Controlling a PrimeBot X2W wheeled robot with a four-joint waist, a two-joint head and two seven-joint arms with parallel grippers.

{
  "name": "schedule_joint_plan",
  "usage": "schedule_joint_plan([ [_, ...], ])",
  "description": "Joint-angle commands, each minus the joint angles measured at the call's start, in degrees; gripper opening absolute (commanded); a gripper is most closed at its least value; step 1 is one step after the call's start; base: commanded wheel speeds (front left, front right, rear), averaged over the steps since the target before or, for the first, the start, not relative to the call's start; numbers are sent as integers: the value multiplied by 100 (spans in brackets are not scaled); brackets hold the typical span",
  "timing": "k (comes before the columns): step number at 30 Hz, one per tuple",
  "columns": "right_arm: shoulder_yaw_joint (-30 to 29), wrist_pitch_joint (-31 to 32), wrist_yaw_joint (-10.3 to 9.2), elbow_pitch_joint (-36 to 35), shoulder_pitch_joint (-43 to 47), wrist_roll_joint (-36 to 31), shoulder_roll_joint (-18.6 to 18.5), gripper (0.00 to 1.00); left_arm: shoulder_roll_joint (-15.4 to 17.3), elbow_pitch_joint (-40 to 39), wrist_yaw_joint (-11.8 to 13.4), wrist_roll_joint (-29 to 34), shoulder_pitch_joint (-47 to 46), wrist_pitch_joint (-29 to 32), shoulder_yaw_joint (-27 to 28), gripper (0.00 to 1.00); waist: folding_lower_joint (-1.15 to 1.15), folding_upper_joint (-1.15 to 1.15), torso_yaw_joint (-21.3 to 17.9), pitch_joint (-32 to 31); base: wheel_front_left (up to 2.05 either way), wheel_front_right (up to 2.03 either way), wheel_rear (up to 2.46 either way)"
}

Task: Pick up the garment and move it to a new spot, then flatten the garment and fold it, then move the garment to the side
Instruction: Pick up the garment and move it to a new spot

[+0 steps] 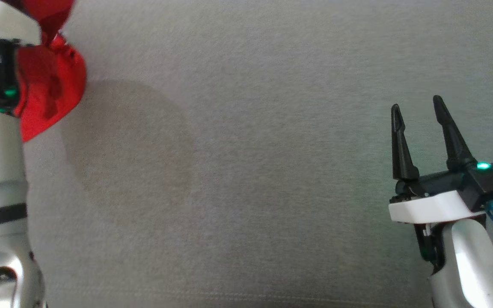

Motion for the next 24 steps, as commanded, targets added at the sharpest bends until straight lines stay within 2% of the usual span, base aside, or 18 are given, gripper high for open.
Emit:
schedule_joint_plan([
  [1, 157, -36, 43, -173, -26, 104, 33, 100, 200, -298, -14, -69, -112, 91, 54, 0, 0, 0, -377, -349, 0, 0, 0],
  [8, 229, -36, 43, -174, 171, 524, 35, 100, -134, -1044, -54, -601, 103, 730, -711, 0, 0, 0, -1065, -771, 0, 0, 0],
  [13, 331, -36, 43, -213, 287, 718, 36, 100, -393, -1072, -57, -861, 55, 746, -1289, 0, 0, 0, -1503, -949, 0, 0, 0],
  [19, 274, -36, 43, -237, 497, 891, 36, 100, -699, -464, -58, -1216, 138, 523, -1662, 0, 0, 0, -1810, -1104, 0, 0, 0],
  [24, 327, -36, 43, -228, 550, 920, 36, 100, -864, 377, -58, -1517, 840, 183, -1778, 0, 0, 0, -1983, -1154, 0, 0, 0],
])
